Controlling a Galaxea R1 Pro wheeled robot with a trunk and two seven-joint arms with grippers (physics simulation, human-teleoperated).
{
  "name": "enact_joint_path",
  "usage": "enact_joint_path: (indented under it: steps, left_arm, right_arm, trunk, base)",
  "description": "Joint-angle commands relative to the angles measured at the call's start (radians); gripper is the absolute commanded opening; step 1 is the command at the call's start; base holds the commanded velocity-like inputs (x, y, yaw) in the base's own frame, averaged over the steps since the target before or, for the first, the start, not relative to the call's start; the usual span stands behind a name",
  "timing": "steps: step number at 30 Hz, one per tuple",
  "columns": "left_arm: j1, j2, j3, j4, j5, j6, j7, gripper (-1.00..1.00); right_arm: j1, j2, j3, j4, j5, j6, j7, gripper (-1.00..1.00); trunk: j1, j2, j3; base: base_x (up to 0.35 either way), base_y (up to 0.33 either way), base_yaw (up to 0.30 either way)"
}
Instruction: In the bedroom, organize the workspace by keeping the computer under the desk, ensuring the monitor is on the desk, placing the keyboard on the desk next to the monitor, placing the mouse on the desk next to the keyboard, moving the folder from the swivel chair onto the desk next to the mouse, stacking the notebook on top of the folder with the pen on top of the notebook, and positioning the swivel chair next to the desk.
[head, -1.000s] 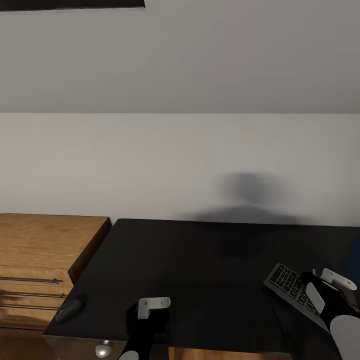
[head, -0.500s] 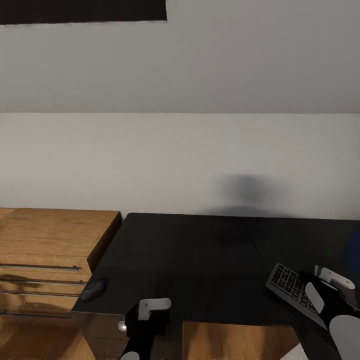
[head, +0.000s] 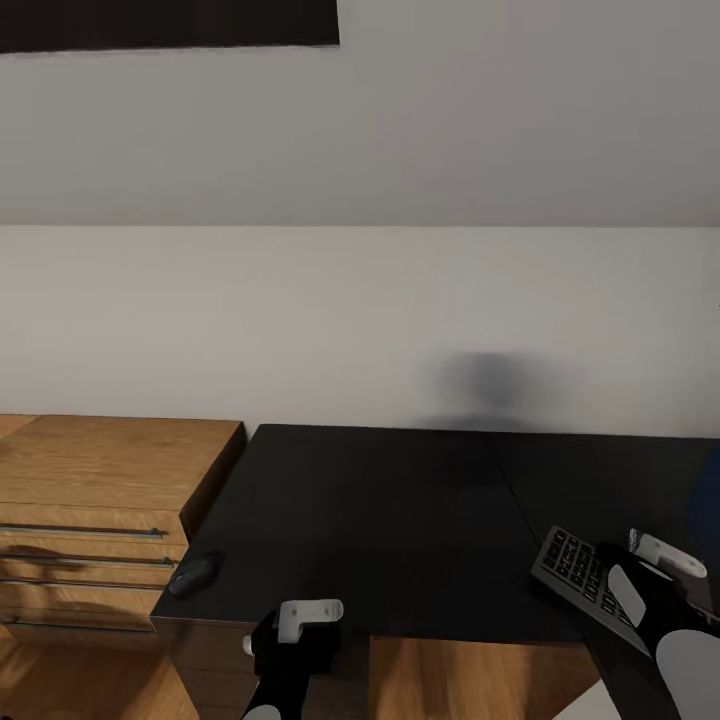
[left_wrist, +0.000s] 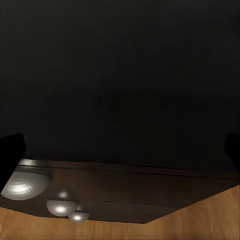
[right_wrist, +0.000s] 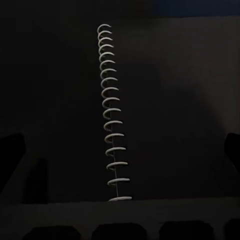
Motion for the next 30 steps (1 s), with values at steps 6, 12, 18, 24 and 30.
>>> enact_joint_path:
  steps: [6, 12, 18, 24, 30]
  left_arm:
    - [0.000, 0.000, -0.001, -0.001, 0.009, 0.002, 0.008, 1.00]
    - [0.000, 0.000, -0.001, 0.000, 0.009, 0.002, 0.008, 1.00]
    - [0.000, 0.000, -0.001, 0.000, 0.009, 0.002, 0.008, 1.00]
    - [0.000, 0.000, -0.001, 0.000, 0.009, 0.002, 0.008, 1.00]
    - [0.000, 0.000, -0.001, 0.000, 0.009, 0.002, 0.008, 1.00]
  right_arm:
    - [0.001, 0.001, 0.000, 0.021, -0.018, 0.004, -0.001, 1.00]
    - [0.001, 0.004, 0.046, 0.020, -0.016, 0.003, 0.000, 1.00]
    - [0.001, 0.005, 0.128, 0.019, -0.016, 0.003, 0.034, 1.00]
    - [0.001, 0.006, 0.142, 0.018, -0.016, 0.004, 0.110, 1.00]
    - [0.001, 0.006, 0.146, 0.018, -0.016, 0.005, 0.118, 1.00]
  trunk:
    - [0.000, 0.000, -0.001]
    - [0.000, 0.000, -0.001]
    - [0.000, 0.000, -0.001]
    - [0.000, 0.000, -0.001]
    - [0.000, 0.000, -0.001]
  base:
    - [0.000, 0.000, 0.000]
    - [0.000, 0.000, 0.000]
    - [0.000, 0.000, 0.000]
    - [0.000, 0.000, 0.000]
    - [0.000, 0.000, 0.000]
